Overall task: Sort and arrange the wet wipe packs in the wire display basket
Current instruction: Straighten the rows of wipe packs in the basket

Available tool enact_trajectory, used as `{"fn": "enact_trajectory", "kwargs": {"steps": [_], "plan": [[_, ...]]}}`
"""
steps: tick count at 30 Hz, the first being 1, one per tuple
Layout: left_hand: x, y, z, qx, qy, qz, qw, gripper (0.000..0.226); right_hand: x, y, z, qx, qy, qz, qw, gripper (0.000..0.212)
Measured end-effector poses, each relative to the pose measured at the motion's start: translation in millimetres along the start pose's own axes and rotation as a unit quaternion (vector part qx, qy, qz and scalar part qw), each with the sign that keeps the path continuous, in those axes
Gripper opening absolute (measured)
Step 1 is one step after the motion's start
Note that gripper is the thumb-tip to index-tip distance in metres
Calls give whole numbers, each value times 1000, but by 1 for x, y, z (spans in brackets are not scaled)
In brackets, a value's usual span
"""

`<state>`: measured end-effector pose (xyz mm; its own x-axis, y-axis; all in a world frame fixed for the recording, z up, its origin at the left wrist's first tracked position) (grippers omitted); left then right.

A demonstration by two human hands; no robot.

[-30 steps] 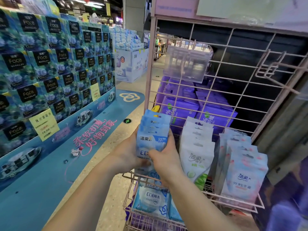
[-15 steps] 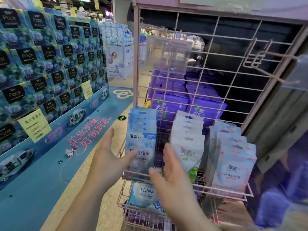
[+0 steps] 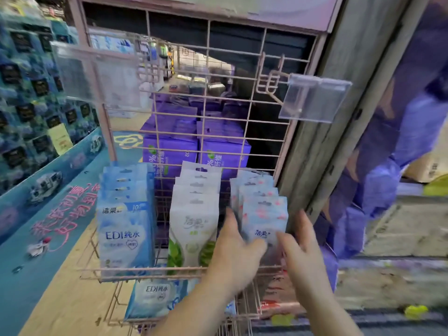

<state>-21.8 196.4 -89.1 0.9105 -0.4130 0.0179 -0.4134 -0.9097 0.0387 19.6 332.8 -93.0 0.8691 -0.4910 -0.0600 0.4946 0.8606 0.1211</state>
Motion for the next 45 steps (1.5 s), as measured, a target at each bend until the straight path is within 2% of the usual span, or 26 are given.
{"fn": "enact_trajectory", "kwargs": {"steps": [2, 3, 4, 6, 8, 11, 13, 16, 20, 23, 26, 29, 31, 35, 40, 43, 45], "plan": [[-20, 4, -4, 99, 17, -38, 994, 89, -19, -9, 3, -23, -28, 39, 999, 76], [-30, 5, -5, 138, 14, -65, 988, 95, -26, -14, 7, -31, -30, 58, 997, 73], [-35, 5, -5, 143, 4, -68, 987, 99, -32, -19, 10, -34, -25, 75, 996, 66], [-33, 0, -16, 121, -21, -65, 990, 82, -34, -27, 19, -54, -5, 109, 993, 34], [-29, -1, -19, 104, -42, -57, 992, 71, -32, -27, 19, -87, 7, 118, 989, 20], [-37, 4, -7, 76, 8, -111, 991, 94, -34, -27, 17, -132, 0, 116, 984, 21], [-43, 5, -5, 64, 25, -129, 989, 104, -39, -30, 19, -114, -2, 124, 986, 27], [-51, 3, 3, 103, 21, -125, 987, 100, -42, -37, 24, -96, -1, 165, 982, 33], [-42, 0, -10, 109, -39, -102, 988, 83, -34, -32, 28, -101, 77, 163, 978, 33], [-40, 3, -13, 122, -52, -109, 985, 95, -31, -33, 34, -73, 112, 150, 980, 36], [-48, 3, -6, 96, -8, -110, 989, 113, -41, -31, 23, -76, 65, 101, 990, 23], [-58, 0, 5, 114, 12, -96, 989, 100, -44, -33, 12, -156, -35, 124, 979, 68], [-59, -2, 9, 115, 1, -81, 990, 89, -41, -33, 11, -169, -48, 153, 973, 79], [-59, -3, 4, 101, -40, -60, 992, 88, -42, -31, 10, -158, -51, 162, 973, 96], [-71, -3, 26, 119, 37, -51, 991, 90, -42, -24, 2, -8, -85, 108, 990, 100], [-68, -2, 29, 112, 56, -58, 990, 97, -33, -22, 5, -24, -86, 102, 991, 82], [-56, 2, 15, 79, 43, -93, 992, 110, -29, -19, 6, -52, -82, 106, 990, 74]]}}
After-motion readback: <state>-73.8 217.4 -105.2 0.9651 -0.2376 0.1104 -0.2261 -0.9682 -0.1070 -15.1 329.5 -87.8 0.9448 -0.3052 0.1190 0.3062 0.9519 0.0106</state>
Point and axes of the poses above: each hand's wrist, its own x-axis away from the middle knuckle, its own y-axis out of the back of the hand, z = x × y, the point moved 6 cm from there along -x, towards the middle knuckle, and after that the axes turned 4 degrees about z, right-handed, at the moved point
